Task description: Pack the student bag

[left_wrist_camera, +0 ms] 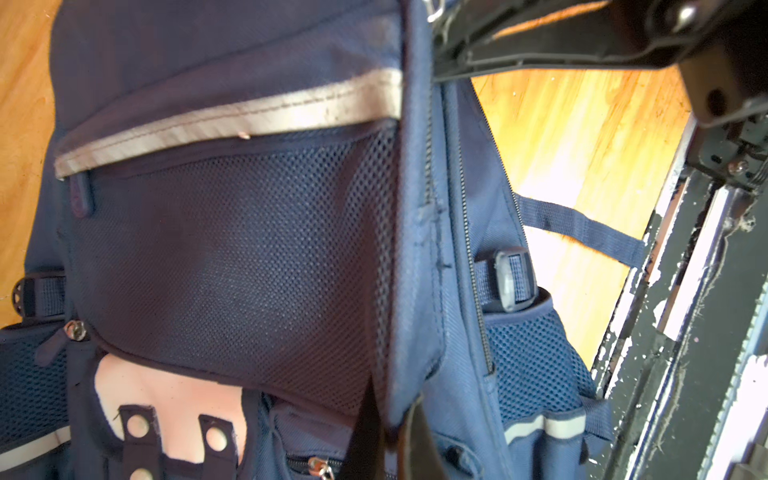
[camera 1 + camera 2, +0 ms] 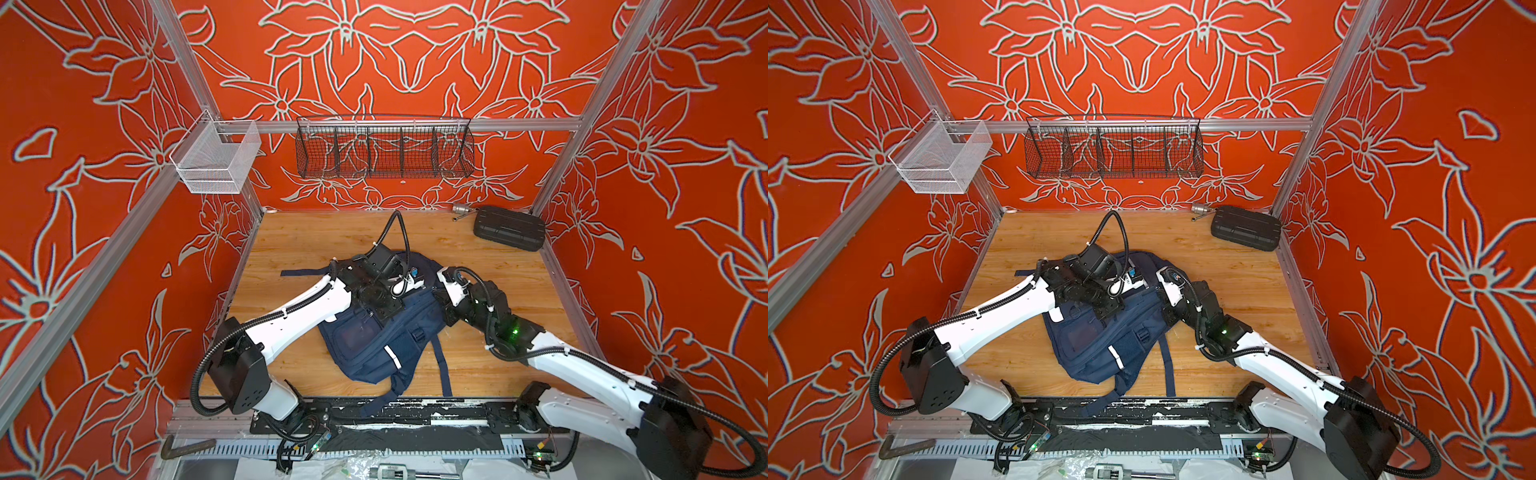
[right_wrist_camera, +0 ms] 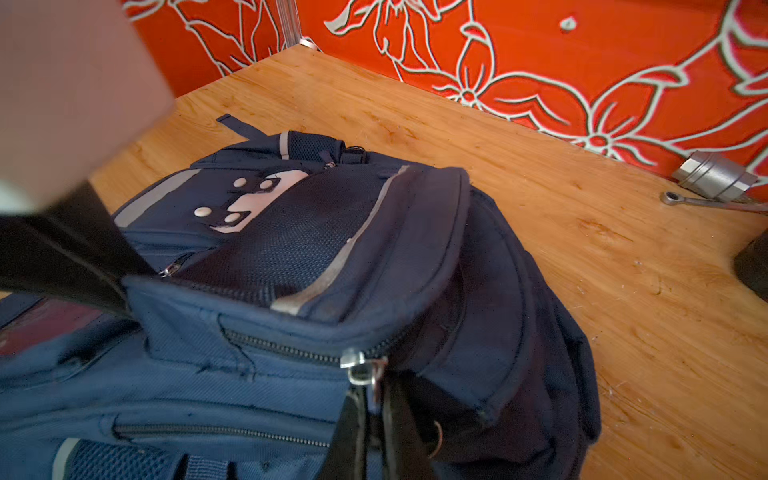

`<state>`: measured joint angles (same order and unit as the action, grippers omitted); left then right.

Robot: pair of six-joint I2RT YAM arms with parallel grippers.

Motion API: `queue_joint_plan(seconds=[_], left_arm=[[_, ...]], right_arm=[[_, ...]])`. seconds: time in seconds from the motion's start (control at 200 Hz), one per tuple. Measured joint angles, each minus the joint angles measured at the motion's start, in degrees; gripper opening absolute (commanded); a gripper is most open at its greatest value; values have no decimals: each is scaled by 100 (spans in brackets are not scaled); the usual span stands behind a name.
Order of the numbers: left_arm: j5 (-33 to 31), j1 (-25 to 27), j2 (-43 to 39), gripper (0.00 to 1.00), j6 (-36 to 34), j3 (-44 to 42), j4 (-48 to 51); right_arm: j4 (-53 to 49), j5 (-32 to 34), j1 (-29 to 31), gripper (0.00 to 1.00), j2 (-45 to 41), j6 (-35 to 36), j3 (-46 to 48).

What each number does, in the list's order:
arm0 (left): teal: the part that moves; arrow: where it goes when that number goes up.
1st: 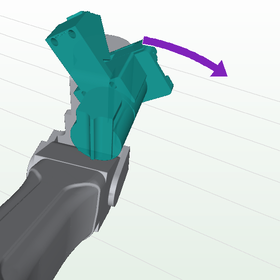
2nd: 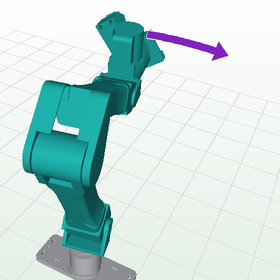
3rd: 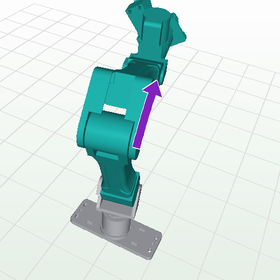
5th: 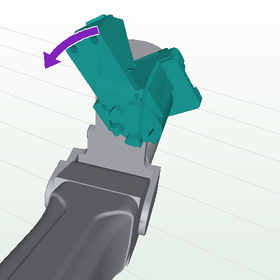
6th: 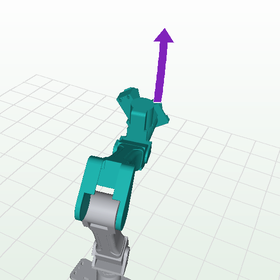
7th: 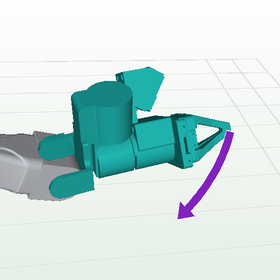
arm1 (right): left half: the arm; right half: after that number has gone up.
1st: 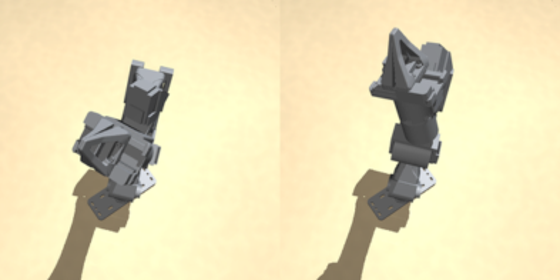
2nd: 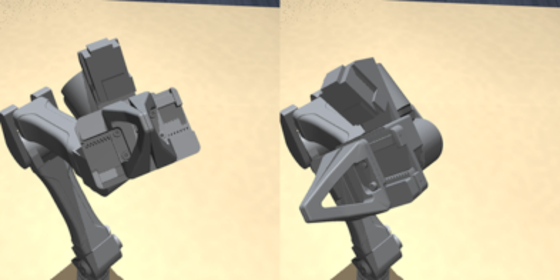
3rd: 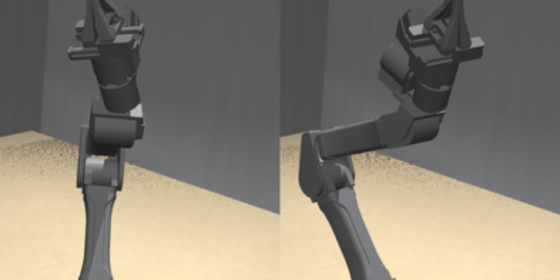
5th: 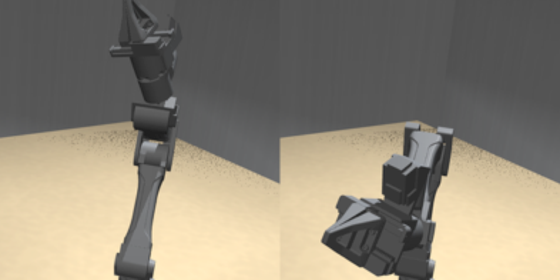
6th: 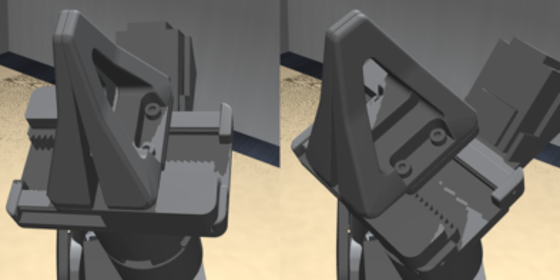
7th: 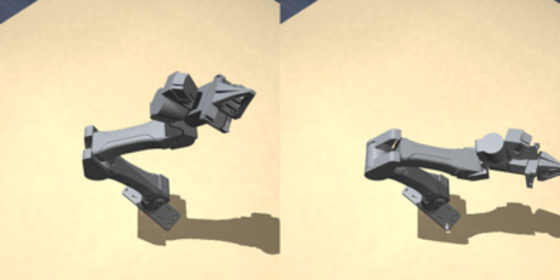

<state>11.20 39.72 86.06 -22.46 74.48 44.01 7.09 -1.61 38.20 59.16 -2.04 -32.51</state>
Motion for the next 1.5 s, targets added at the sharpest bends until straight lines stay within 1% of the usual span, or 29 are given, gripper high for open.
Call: queue_joint_plan(seconds=[0.1,0.23,0.39,0.465,0.56,0.656,0.751,0.766,0.791,0.811,0.871,0.926,0.946,0.961,0.976,1.006,1.136,1.206,1.256,1.301,1.321,1.336,1.396,1.431,1.486,1.501], left_arm=[[20,-61,131,0,-223,225,109],[157,-160,501,0,-640,671,317],[240,-387,774,0,-1425,905,308],[181,-481,881,0,-1897,992,308],[83,-566,988,0,-2302,1093,308],[101,-682,1051,0,-2448,1115,302],[197,-793,1067,0,-2328,1110,304],[197,-804,1067,4,-2308,1110,304],[216,-828,1067,17,-2212,1095,289],[225,-841,1064,26,-2129,1080,273],[240,-885,1038,53,-1709,986,214],[240,-927,968,63,-1209,844,98],[245,-942,925,77,-1036,789,57],[251,-951,896,90,-846,743,22],[271,-964,850,99,-756,695,-13],[321,-977,752,97,-426,584,-103],[680,-981,-9,97,1069,-57,-673],[717,-973,-514,97,2122,-372,-1093],[699,-973,-826,97,2977,-516,-1366],[673,-973,-992,97,3609,-562,-1572],[654,-973,-1056,97,4037,-573,-1696],[638,-973,-1080,97,4214,-577,-1751],[564,-973,-1139,98,5337,-592,-2041],[540,-966,-1130,100,5963,-592,-2153],[487,-929,-1078,97,7047,-616,-2319],[476,-922,-1069,96,7222,-627,-2345]], right_arm=[[-98,153,31,0,-57,-4,-24],[-138,741,269,0,-254,-11,35],[-63,1325,640,0,-299,-83,155],[17,1488,767,0,-203,-160,155],[162,1674,844,0,-28,-282,155],[334,1716,872,0,118,-380,149],[518,1700,879,0,299,-468,120],[544,1698,879,0,332,-472,109],[584,1694,879,0,385,-487,92],[619,1679,879,0,433,-501,72],[699,1652,876,0,557,-551,57],[704,1631,876,0,632,-581,57],[713,1620,876,0,647,-595,57],[719,1613,876,0,658,-597,57],[726,1609,876,0,664,-601,57],[739,1591,876,0,671,-612,57],[782,1541,876,0,673,-654,59],[813,1508,876,0,673,-688,81],[826,1471,874,0,673,-710,103],[844,1436,876,0,673,-719,118],[844,1421,874,0,673,-721,122],[846,1412,874,0,673,-721,125],[857,1368,874,0,673,-723,125],[857,1351,874,0,673,-723,125],[857,1320,874,0,673,-723,129],[857,1316,874,0,673,-723,129]])
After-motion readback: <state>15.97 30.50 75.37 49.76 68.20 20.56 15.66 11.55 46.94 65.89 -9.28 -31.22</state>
